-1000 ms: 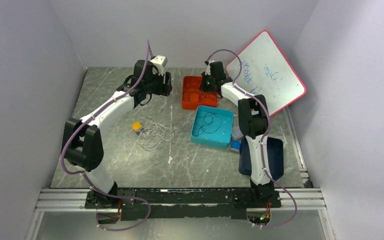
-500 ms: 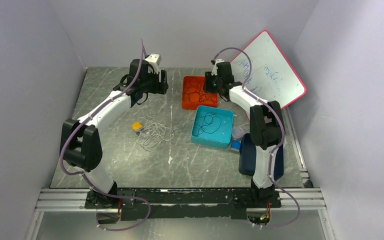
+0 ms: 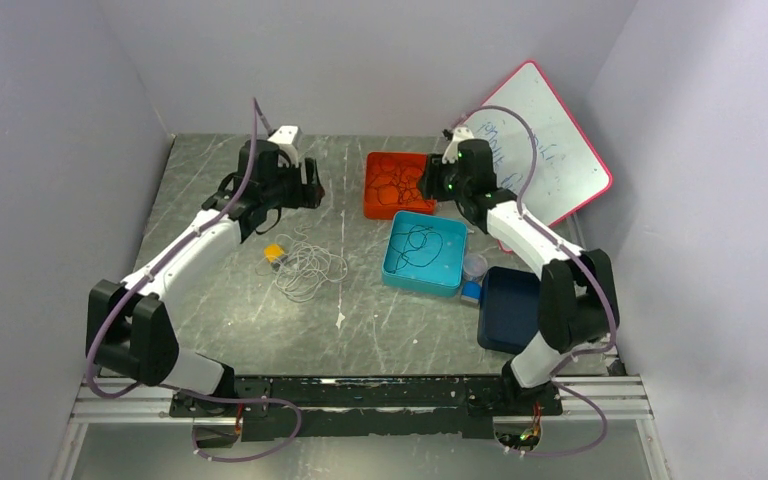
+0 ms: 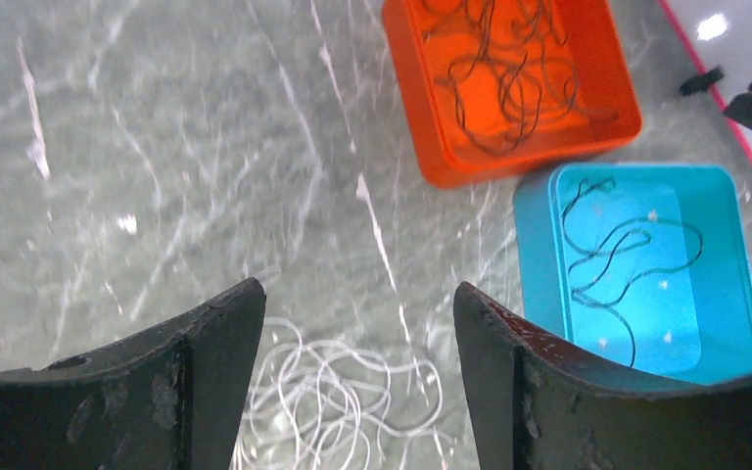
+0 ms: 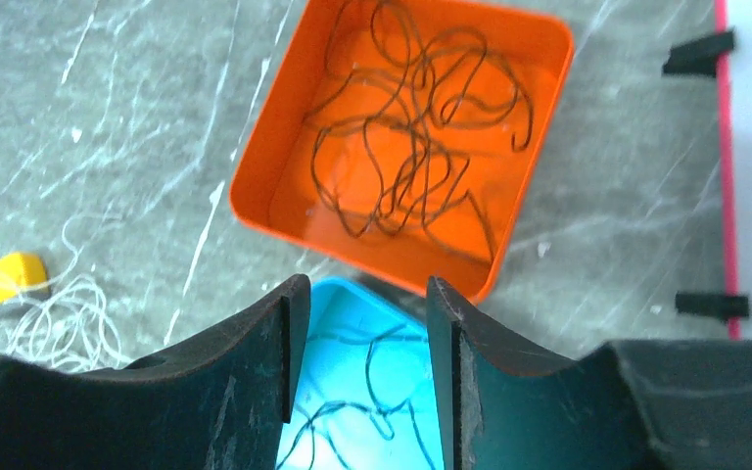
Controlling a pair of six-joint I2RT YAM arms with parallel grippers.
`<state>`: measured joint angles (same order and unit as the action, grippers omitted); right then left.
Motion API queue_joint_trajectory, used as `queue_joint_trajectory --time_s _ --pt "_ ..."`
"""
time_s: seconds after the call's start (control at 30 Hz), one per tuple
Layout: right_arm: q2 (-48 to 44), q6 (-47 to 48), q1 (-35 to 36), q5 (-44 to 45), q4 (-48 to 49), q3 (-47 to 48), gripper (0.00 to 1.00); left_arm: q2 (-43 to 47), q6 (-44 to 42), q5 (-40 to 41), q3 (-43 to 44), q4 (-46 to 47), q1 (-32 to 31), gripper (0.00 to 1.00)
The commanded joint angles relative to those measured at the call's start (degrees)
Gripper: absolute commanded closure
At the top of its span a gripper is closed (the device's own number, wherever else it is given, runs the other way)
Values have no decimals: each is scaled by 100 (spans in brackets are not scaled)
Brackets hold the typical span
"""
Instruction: Untangle the cables
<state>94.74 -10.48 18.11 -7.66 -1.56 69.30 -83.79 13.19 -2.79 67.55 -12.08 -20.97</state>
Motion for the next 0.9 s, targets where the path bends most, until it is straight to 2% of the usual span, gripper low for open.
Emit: queue_joint_trajectory --time_s 0.0,0.17,0.37,0.47,0.6,0.87 --pt "-578 -245 123 -177 18 -580 49 300 422 -21 -487 -343 41 25" --pt "-1038 -592 456 -217 16 -1139 49 402 635 92 -893 -425 41 26" --pt "-1125 -737 960 24 19 -1593 49 188 628 783 -742 -995 197 27" --pt "-1131 -765 984 26 80 -1701 49 140 566 699 -753 -1207 642 30" --pt "-1099 -670 982 -2 69 -1681 49 165 235 485 -907 -972 1062 28" --pt "-958 -590 984 -131 67 -1607 49 -373 -166 -257 -603 -826 1173 30"
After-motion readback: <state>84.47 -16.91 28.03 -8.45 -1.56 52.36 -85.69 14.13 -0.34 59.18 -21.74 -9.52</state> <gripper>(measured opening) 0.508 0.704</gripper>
